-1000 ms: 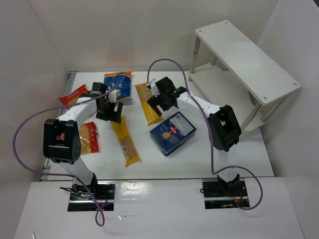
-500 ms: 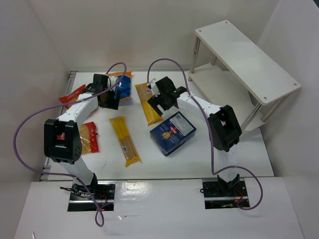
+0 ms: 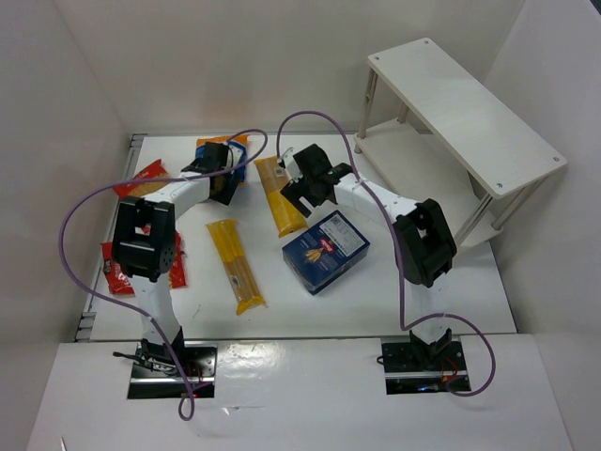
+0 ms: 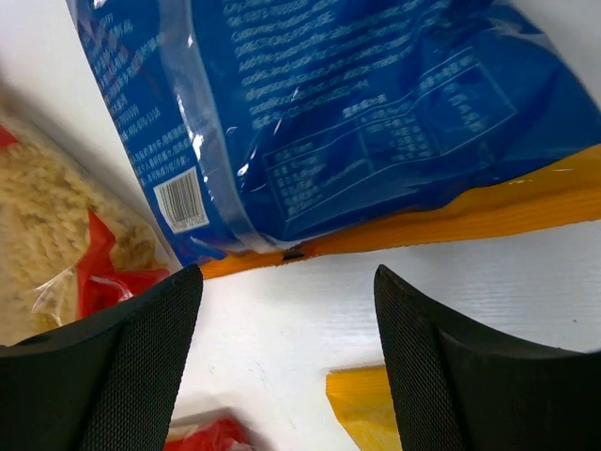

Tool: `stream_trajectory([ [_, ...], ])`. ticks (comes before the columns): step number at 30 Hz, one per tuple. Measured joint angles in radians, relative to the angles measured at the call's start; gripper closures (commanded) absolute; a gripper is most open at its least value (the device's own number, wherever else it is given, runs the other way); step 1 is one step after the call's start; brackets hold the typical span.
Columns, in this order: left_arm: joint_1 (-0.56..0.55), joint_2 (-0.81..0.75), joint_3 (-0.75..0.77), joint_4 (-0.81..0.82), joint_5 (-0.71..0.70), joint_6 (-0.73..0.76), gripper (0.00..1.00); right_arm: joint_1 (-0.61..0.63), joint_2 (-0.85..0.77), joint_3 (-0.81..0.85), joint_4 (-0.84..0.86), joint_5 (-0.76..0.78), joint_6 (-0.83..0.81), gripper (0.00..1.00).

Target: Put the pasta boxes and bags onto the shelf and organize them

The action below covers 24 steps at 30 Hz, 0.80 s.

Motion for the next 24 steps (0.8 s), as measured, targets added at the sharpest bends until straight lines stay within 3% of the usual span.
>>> stream_trajectory([
  [7, -0.055, 0.003, -0.066, 0.121, -0.097, 0.079, 0.18, 0.000, -0.004, 0.000, 0.000, 0.015, -0.022, 0.00],
  [19, -0.060, 0.130, -0.035, 0.306, -0.254, 0.159, 0.20, -0.006, -0.004, 0.013, -0.021, 0.029, -0.026, 0.00],
  [22, -0.060, 0.161, -0.003, 0.325, -0.270, 0.168, 0.46, -0.008, -0.004, 0.013, -0.027, 0.031, -0.028, 0.00],
  [23, -0.060, 0.171, 0.004, 0.326, -0.274, 0.169, 0.59, -0.009, -0.004, 0.013, -0.027, 0.032, -0.031, 0.00],
  [24, -0.060, 0.180, 0.014, 0.323, -0.282, 0.167, 0.86, -0.009, -0.004, 0.013, -0.029, 0.032, -0.032, 0.00],
])
